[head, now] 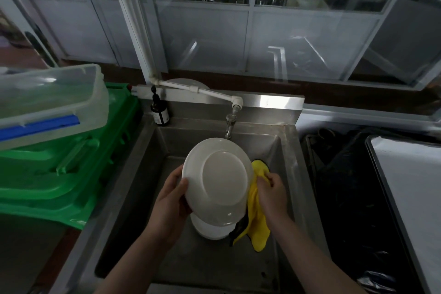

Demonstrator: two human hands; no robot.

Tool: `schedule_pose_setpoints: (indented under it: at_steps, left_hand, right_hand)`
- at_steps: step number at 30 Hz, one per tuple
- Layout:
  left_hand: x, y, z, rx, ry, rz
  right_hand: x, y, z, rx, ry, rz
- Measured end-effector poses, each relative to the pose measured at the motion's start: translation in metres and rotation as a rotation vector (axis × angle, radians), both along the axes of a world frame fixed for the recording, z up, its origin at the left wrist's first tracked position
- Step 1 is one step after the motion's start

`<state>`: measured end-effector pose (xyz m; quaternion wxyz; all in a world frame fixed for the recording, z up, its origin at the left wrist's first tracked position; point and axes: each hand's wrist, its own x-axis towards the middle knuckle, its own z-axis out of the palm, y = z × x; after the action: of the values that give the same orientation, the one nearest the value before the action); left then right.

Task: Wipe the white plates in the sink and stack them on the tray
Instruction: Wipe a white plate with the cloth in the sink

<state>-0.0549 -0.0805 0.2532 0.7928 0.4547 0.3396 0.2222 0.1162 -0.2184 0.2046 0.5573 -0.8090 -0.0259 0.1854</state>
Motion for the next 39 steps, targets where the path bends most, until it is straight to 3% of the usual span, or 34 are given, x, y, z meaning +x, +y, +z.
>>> schedule_pose_setpoints:
  at_steps: [4,13,27,39]
  left_hand:
    - [0.001,0.003,0.001,0.052,-0.002,-0.03]
    - [0.0,0.018,0.01,0.053,-0.018,-0.016]
    - [-0.003,0.027,0.011,0.012,-0.022,-0.014]
    - [0.005,0.018,0.015,-0.096,-0.042,0.069]
  right_hand:
    - [-0.01,0.006,0.013,-0.008,-0.216,0.12]
    - [-0.031,0.026,0.022,-0.07,-0.449,0.196]
    - [-0.076,0.034,0.041,-0.131,-0.526,0.398]
    - [-0.09,0.026,0.037,-0.041,-0.635,0.513]
